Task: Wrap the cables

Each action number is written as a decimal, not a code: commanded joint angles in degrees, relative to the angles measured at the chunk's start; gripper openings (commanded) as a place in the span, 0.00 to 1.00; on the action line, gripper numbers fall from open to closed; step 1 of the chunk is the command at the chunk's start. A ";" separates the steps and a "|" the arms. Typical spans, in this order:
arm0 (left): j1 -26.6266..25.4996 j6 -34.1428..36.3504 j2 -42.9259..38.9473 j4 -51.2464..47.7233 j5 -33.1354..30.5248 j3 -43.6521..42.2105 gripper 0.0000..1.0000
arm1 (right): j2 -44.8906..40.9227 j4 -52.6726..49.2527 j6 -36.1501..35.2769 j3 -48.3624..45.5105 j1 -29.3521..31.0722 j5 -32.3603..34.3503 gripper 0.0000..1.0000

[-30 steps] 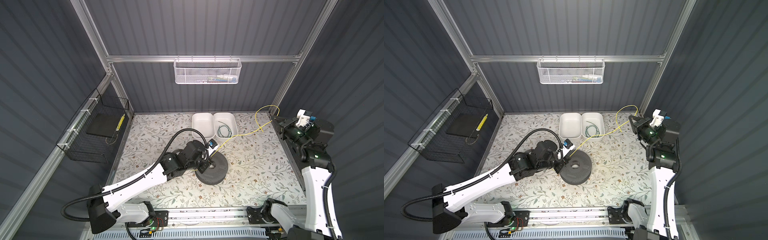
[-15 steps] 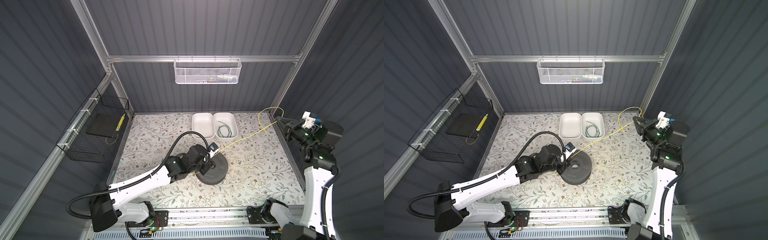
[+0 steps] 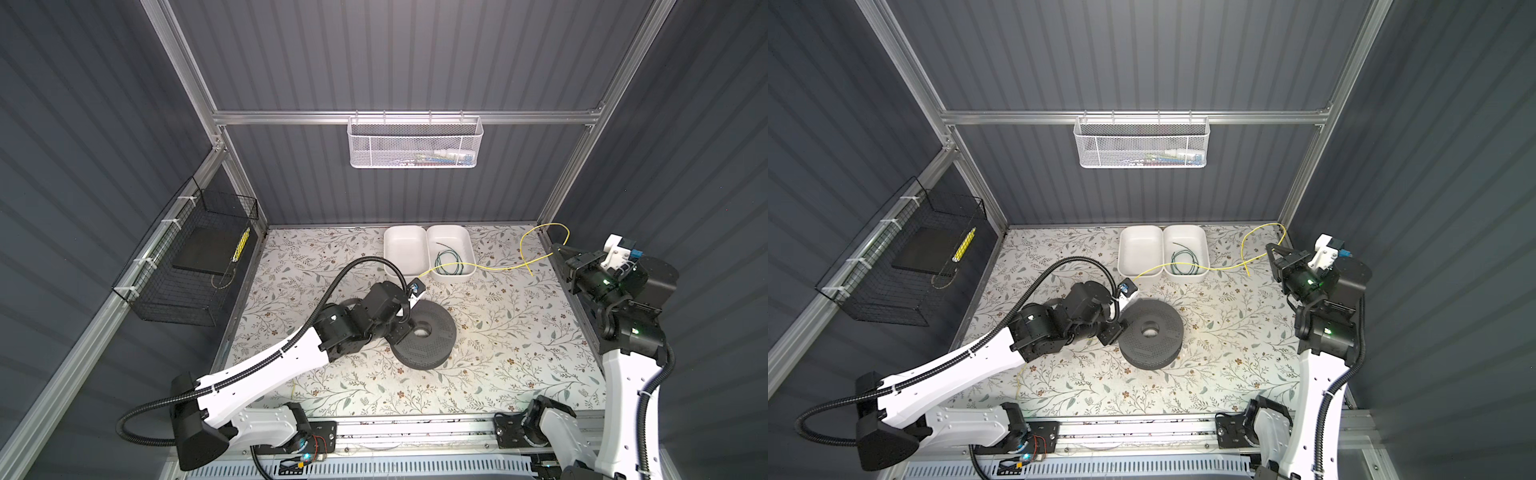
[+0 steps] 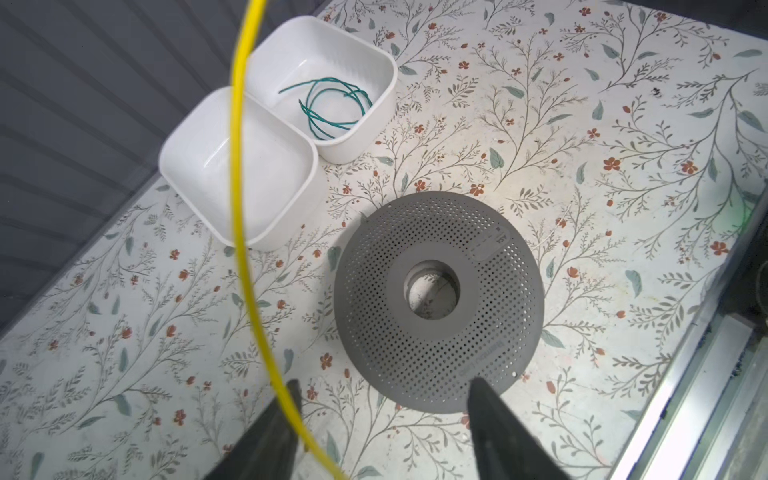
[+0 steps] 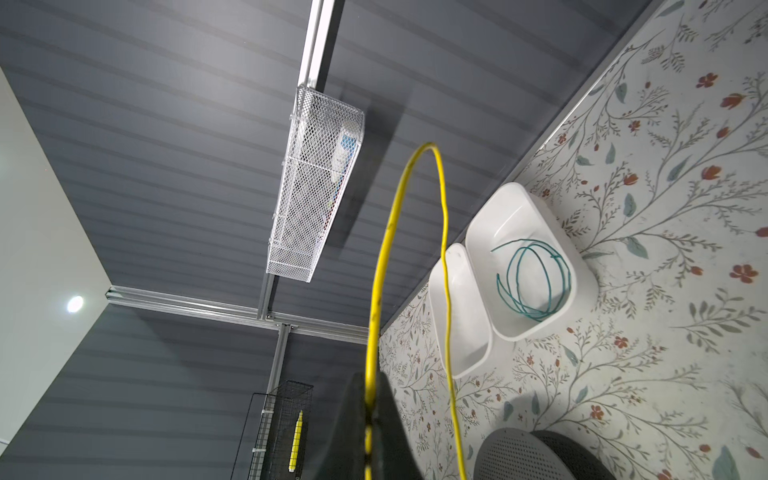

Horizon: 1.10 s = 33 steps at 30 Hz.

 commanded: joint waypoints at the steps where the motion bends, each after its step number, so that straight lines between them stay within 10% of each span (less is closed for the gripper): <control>1: 0.19 1.71 -2.93 -3.87 -1.76 6.67 0.72 | -0.67 0.54 -2.15 -0.55 1.12 1.46 0.00; 19: -5.40 2.04 31.33 -0.80 17.65 45.99 0.56 | -4.73 1.30 0.17 -7.10 18.46 7.41 0.00; 33: -6.32 3.15 35.21 7.30 12.36 43.59 0.34 | -6.03 0.50 -0.54 -8.20 23.81 9.72 0.00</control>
